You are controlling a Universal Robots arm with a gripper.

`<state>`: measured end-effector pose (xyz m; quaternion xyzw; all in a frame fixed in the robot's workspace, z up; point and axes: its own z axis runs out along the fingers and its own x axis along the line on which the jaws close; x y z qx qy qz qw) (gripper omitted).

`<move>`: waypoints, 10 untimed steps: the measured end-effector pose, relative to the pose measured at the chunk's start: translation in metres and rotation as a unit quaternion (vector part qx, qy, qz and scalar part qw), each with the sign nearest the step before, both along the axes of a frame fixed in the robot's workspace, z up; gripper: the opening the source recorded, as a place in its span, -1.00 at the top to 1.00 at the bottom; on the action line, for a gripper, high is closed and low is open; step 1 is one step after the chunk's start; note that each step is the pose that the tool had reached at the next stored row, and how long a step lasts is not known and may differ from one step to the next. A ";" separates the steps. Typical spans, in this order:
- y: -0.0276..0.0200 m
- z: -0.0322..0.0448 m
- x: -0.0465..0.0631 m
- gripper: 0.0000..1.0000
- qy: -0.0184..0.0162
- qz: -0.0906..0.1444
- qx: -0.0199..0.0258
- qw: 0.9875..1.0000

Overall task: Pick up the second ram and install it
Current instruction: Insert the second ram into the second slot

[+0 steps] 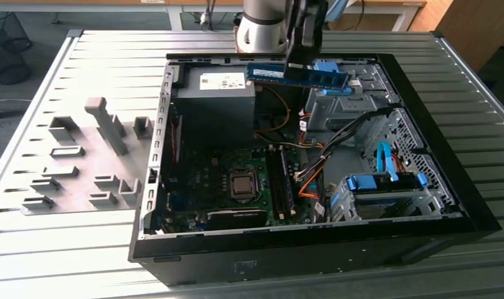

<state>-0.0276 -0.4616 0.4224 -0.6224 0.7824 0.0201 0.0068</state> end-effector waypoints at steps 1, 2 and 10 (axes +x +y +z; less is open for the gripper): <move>0.0000 -0.0004 0.000 0.73 0.000 -0.009 0.000 1.000; 0.0000 -0.0007 0.000 0.73 0.000 -0.018 0.000 1.000; 0.0000 -0.0036 0.000 0.73 0.000 -0.090 0.000 0.996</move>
